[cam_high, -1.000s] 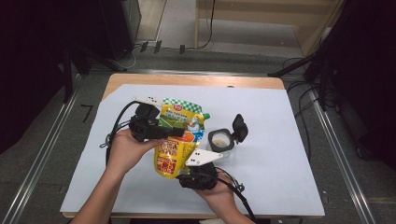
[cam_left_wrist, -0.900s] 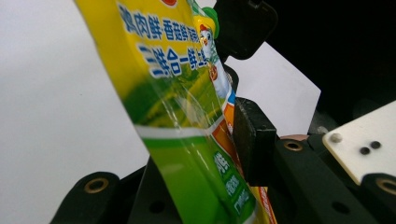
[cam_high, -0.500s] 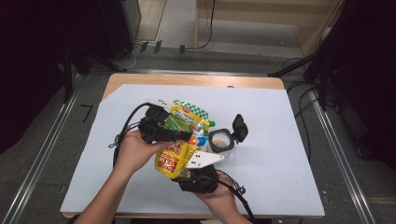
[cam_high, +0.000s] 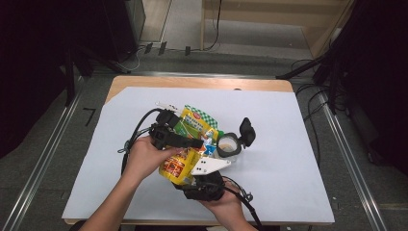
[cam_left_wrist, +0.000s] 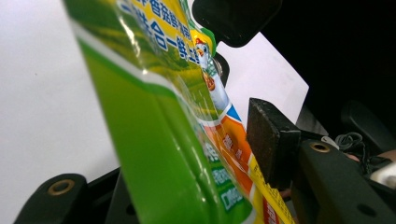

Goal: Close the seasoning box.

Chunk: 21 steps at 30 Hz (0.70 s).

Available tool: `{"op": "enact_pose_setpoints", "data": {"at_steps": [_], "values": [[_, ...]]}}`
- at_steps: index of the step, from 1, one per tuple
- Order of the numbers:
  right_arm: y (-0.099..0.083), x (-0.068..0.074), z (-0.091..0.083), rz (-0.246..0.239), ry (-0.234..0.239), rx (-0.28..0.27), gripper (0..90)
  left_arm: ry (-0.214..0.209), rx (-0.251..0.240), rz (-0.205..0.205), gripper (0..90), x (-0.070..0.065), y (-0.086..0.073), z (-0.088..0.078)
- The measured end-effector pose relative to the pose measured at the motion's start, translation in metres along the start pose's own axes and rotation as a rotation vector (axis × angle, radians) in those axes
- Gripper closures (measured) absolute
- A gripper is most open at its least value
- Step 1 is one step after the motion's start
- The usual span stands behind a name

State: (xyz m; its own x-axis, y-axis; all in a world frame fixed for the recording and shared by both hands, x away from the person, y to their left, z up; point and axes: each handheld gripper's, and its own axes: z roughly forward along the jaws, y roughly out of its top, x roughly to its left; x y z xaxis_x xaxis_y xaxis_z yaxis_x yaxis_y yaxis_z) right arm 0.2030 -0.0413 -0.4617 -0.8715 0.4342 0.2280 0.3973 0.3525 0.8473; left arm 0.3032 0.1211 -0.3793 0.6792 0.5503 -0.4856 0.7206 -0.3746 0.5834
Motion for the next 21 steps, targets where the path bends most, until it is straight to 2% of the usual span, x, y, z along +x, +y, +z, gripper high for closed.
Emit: {"op": "enact_pose_setpoints", "data": {"at_steps": [4,10,21], "values": [[0.001,0.002,0.0,-0.012,0.007,-0.006,59.9,-0.012,0.013,-0.021,58.3,0.001,0.001,0.004],[0.0,0.003,0.001,-0.004,0.013,-0.002,60.2,0.014,0.027,-0.02,57.7,-0.001,0.001,0.009],[0.0,0.002,0.003,0.001,0.007,-0.002,60.2,0.052,0.068,-0.024,63.9,-0.003,0.007,0.016]]}}
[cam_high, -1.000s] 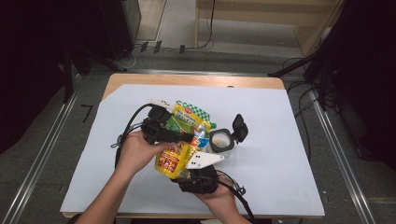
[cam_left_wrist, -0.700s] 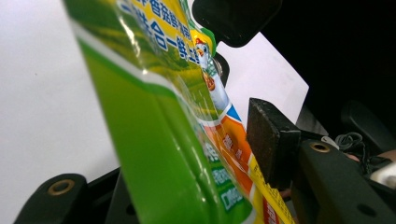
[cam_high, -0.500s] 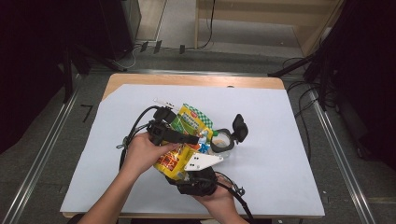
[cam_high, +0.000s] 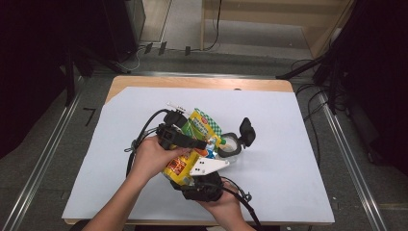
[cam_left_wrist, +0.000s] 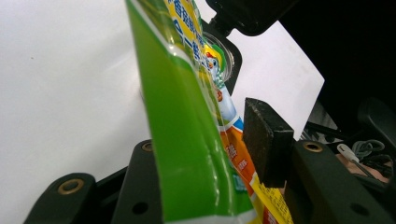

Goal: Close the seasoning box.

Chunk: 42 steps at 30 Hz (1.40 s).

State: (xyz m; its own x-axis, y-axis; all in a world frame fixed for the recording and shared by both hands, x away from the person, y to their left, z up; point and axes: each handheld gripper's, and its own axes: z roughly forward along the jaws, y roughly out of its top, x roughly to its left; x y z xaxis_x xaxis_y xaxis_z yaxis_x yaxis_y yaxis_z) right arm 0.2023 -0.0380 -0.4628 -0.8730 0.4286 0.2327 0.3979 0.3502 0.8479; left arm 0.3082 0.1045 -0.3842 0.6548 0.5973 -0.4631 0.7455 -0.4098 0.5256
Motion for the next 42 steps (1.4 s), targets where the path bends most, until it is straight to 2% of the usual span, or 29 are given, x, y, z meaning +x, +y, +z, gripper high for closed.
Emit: {"op": "enact_pose_setpoints", "data": {"at_steps": [7,17,21,28,36,42], "values": [[0.001,-0.001,0.003,-0.014,-0.011,0.001,58.5,0.027,0.038,-0.013,65.9,-0.002,0.006,0.004],[0.005,-0.006,0.003,-0.007,-0.01,0.002,54.2,0.077,0.114,-0.003,65.4,-0.006,0.022,0.011],[0.003,-0.008,0.005,0.004,-0.023,0.026,58.0,0.085,0.141,0.004,65.4,-0.006,0.023,0.017],[0.002,-0.011,0.005,0.033,-0.015,0.011,61.8,0.071,0.133,0.008,64.2,-0.006,0.023,0.018],[0.001,-0.015,0.001,0.099,0.037,-0.052,63.1,0.071,0.103,0.0,57.2,-0.015,0.022,0.011],[0.002,-0.012,-0.001,0.083,0.032,-0.068,63.1,0.09,0.094,0.028,58.6,-0.02,0.019,0.007]]}}
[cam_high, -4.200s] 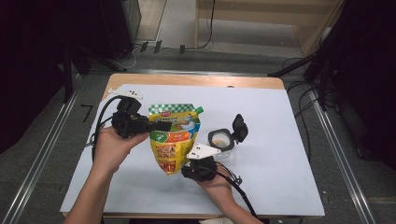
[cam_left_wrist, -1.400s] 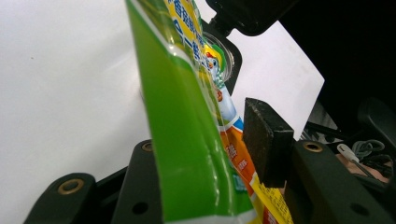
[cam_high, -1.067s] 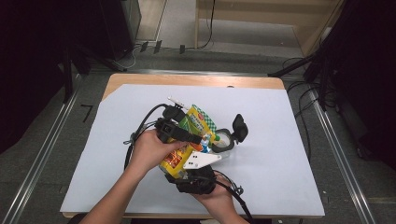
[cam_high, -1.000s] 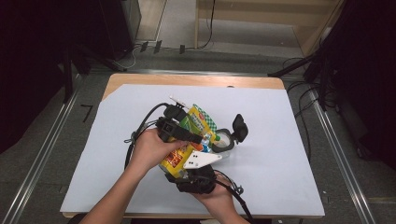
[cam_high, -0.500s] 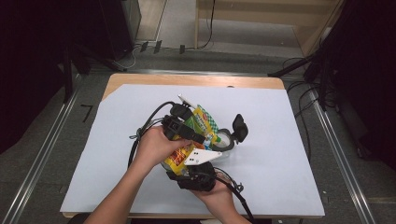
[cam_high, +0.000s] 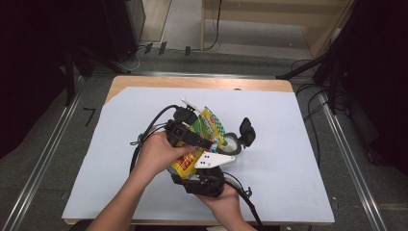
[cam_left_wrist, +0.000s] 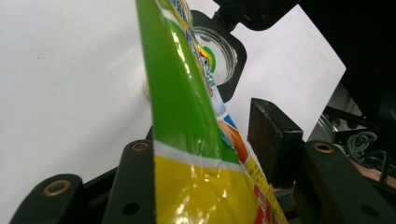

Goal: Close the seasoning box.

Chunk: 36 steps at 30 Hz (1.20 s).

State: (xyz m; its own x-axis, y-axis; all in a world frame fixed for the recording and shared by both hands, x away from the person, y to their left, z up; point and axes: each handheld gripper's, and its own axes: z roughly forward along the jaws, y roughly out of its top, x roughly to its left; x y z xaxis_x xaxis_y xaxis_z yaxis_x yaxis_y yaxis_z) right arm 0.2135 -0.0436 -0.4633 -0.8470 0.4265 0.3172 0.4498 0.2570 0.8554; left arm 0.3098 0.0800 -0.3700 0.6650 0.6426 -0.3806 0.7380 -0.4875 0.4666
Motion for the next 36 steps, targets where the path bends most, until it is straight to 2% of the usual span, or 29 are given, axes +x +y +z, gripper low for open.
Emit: {"op": "enact_pose_setpoints", "data": {"at_steps": [3,9,11,15,20,24,30,34,36], "values": [[0.0003,0.0004,0.0004,0.004,-0.003,0.005,63.0,0.031,0.019,0.028,65.2,-0.0009,-0.0007,0.0024],[0.0013,0.0016,0.0007,-0.039,-0.022,0.022,62.6,0.047,0.023,0.047,73.7,-0.001,0.0006,0.0018],[0.0019,0.0024,0.0013,-0.051,-0.021,0.031,62.1,0.056,0.026,0.049,75.0,-0.0016,0.0007,0.0016],[0.0015,0.0063,0.0049,-0.112,-0.031,0.071,57.4,0.065,0.042,0.068,77.7,-0.0033,0.0003,0.0021],[0.0007,0.0095,0.0075,-0.159,-0.047,0.09,54.3,0.066,0.043,0.063,79.0,-0.0034,0.0007,0.0023],[0.0008,0.0097,0.009,-0.182,-0.068,0.108,58.2,0.061,0.045,0.056,79.5,-0.0027,0.0012,0.0029],[0.0018,0.0082,0.0062,-0.151,-0.058,0.089,61.0,0.044,0.043,0.039,76.5,-0.0002,0.0021,0.0034],[0.0036,0.0017,0.0022,-0.085,-0.023,0.054,63.3,0.032,0.037,0.039,70.1,-0.0005,0.0024,0.0039],[0.0037,0.0005,0.0016,-0.073,-0.02,0.048,63.5,0.022,0.03,0.036,67.1,-0.0017,0.0024,0.0042]]}}
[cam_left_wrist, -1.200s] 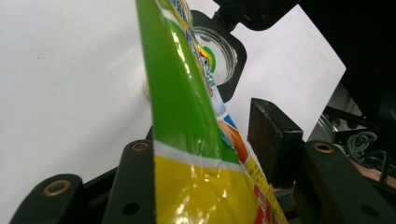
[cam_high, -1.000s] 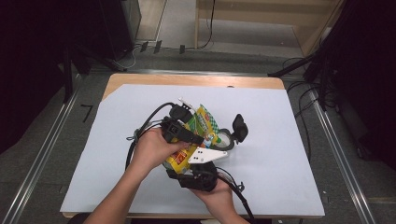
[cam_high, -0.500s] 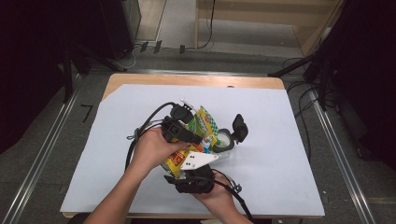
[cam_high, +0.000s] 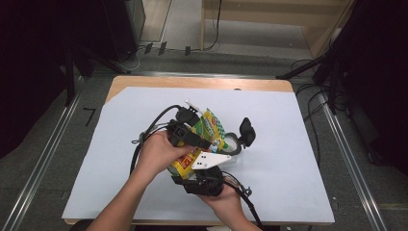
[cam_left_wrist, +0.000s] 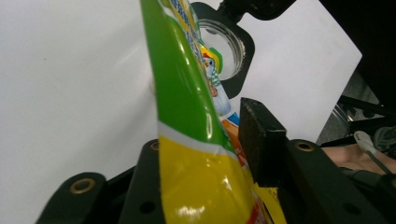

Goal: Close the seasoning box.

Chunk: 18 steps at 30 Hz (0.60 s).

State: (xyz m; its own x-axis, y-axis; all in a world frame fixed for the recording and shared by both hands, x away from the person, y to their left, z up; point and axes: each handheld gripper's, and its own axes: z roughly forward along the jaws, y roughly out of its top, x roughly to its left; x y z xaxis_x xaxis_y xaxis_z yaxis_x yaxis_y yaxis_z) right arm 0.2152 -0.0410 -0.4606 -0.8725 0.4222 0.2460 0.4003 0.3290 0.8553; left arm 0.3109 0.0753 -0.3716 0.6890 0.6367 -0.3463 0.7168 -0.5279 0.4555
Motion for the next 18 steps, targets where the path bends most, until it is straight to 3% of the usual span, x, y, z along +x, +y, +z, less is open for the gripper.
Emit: {"op": "enact_pose_setpoints", "data": {"at_steps": [5,10,18], "values": [[0.001,-0.002,-0.003,0.044,0.029,-0.029,63.7,-0.007,0.008,-0.014,62.4,-0.001,0.002,-0.003],[0.004,-0.002,-0.003,0.045,0.024,-0.032,63.0,0.036,0.055,0.003,73.3,-0.003,0.011,-0.002],[0.009,-0.004,-0.002,0.035,0.015,-0.036,60.9,0.001,0.061,0.002,80.0,0.006,0.021,-0.003]]}}
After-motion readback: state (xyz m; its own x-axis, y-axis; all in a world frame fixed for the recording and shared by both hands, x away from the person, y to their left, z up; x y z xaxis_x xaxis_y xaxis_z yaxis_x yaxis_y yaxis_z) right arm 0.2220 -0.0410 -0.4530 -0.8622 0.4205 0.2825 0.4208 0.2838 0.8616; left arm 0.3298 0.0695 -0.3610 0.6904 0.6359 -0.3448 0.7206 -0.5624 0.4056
